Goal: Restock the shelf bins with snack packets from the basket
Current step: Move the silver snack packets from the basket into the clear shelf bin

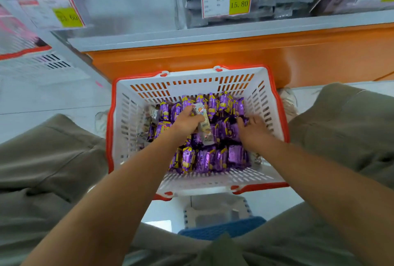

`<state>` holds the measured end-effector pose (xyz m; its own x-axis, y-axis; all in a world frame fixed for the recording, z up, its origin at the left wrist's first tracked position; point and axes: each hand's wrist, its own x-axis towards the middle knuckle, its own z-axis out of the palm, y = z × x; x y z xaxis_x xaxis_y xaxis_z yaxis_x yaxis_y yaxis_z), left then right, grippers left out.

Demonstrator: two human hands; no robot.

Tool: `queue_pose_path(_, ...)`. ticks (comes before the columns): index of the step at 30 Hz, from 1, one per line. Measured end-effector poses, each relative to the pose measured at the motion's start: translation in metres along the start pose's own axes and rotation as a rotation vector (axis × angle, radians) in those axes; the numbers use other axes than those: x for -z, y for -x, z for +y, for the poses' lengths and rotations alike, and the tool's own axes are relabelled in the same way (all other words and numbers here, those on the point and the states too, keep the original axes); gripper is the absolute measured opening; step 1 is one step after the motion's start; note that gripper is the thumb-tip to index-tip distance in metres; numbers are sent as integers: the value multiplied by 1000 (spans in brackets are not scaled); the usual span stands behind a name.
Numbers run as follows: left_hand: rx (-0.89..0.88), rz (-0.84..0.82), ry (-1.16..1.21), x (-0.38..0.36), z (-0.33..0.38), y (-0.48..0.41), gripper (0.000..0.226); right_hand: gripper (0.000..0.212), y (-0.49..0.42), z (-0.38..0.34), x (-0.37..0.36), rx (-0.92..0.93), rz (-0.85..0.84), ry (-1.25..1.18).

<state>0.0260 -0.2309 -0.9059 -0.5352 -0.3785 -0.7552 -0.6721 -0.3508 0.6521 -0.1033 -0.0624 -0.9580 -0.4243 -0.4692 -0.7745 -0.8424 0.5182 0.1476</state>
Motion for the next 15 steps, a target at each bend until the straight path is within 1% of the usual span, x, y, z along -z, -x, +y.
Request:
queue_pose_path(2,12,-33,-11,0,0,-2,27,87,4,-4,0,10,-24,38)
queue_pose_path(4,13,-61,-32,0,0,-1,37,86,10,-6,1,42,38,97)
queue_pose_path(7,26,-86,-14,1,1,1,53,84,14,-8,2,42,96,136)
queue_pose_path(9,23,-91,-21,1,1,2,56,88,16,-8,5,56,122,115)
queue_pose_path(11,15,-87,-63,1,1,5,46,94,19,-7,7,91,154,2)
queue_pose_path(13,7,-70,-117,0,1,7,29,96,23,-4,9,130,170,-155)
queue_pose_path(15,3,-56,-171,-1,1,10,16,90,27,-1,14,162,167,-312)
